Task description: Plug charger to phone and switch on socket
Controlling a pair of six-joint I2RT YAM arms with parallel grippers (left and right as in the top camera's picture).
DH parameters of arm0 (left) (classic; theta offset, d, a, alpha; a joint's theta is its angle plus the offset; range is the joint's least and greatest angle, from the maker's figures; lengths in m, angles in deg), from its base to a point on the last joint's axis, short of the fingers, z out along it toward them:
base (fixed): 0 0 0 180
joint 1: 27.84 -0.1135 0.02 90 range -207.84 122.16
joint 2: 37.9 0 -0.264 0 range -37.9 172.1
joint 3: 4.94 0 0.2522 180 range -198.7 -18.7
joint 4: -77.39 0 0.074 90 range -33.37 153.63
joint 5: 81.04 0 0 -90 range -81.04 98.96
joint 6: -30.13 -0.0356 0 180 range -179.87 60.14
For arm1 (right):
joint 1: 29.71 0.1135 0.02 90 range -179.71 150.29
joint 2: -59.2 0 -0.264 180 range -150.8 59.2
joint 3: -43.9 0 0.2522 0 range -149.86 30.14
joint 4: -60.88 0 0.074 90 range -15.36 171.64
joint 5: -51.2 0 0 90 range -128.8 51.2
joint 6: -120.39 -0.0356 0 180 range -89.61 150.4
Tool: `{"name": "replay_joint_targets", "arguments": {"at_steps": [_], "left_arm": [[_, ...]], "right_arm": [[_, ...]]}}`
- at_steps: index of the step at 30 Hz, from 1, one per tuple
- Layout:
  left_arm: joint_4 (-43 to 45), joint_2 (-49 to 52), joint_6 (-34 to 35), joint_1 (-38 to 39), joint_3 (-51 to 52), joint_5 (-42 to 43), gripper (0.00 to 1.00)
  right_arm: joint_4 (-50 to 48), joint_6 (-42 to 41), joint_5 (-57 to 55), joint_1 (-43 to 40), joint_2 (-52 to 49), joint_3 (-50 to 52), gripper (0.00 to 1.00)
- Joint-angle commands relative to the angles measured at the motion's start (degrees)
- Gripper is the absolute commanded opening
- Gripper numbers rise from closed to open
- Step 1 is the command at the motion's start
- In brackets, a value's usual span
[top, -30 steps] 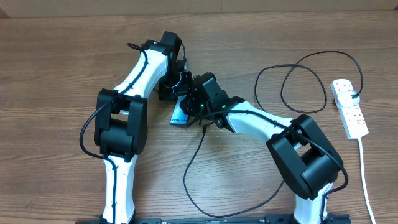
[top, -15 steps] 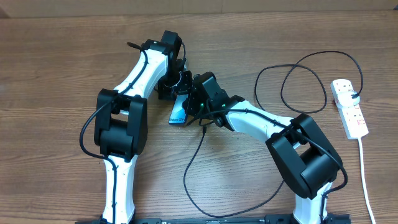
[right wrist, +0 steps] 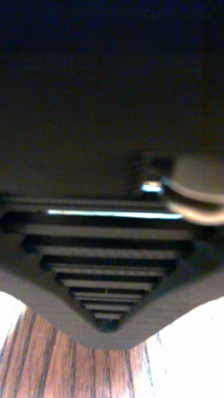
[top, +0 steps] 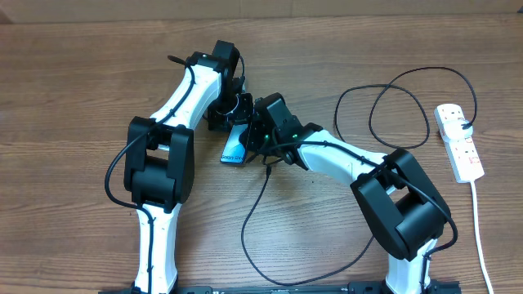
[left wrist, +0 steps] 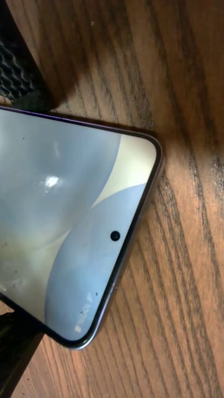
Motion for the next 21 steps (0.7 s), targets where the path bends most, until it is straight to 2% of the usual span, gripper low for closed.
{"name": "replay_joint_targets", "arguments": {"at_steps": [1,4,9,14,19,21], "left_arm": [[-2.2,1.8,-4.7,4.1,1.7,13.4,1.0],[-2.1,1.8,-4.7,4.1,1.7,13.4,1.0],[-1.9,1.8,-4.7,4.1,1.7,13.4,1.0],[-2.0,1.8,-4.7,4.1,1.7,13.4,1.0],[-1.9,1.8,-6.1,4.1,1.7,16.2,0.99],[-1.9,1.8,-6.5,4.1,1.7,16.8,1.0]], "right_arm": [[3.2,-2.7,5.2,-0.1,-6.8,2.3,0.23],[4.2,-2.7,5.2,0.0,-6.8,2.3,0.31],[4.7,-2.8,4.4,0.0,-6.8,2.3,0.32],[4.7,-2.8,4.3,0.0,-6.8,2.3,0.15],[4.5,-2.8,4.3,0.0,-7.1,2.4,0.14],[4.2,-2.8,4.3,0.0,-7.7,2.4,0.1]]}}
